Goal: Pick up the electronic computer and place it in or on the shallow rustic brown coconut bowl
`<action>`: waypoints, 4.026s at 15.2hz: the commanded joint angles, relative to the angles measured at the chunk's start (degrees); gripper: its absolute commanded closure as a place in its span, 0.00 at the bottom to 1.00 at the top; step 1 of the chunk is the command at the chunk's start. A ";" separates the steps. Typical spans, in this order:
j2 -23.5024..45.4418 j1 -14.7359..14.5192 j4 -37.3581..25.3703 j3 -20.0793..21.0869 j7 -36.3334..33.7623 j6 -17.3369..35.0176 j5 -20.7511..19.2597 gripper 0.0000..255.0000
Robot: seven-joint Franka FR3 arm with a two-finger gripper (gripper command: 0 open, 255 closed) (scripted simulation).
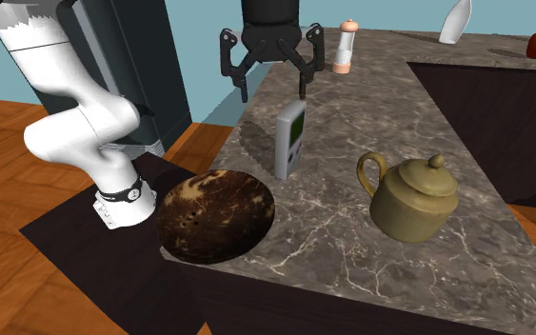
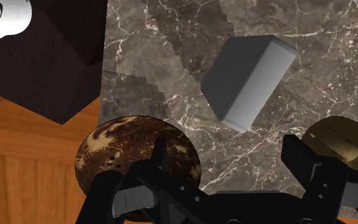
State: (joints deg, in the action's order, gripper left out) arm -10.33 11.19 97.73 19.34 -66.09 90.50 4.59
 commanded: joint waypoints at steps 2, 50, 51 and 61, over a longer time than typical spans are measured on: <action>4.27 0.14 -3.79 1.11 -6.21 -0.75 -0.87 0.00; 11.01 -0.01 -25.34 1.55 -7.19 -15.97 -3.19 1.00; 10.70 0.71 -25.73 0.84 -5.82 -16.69 -3.02 1.00; 12.40 7.56 -35.74 -5.94 7.58 -25.45 -2.99 1.00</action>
State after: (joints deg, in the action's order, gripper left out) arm 1.23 18.14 64.30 13.99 -59.82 66.58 1.76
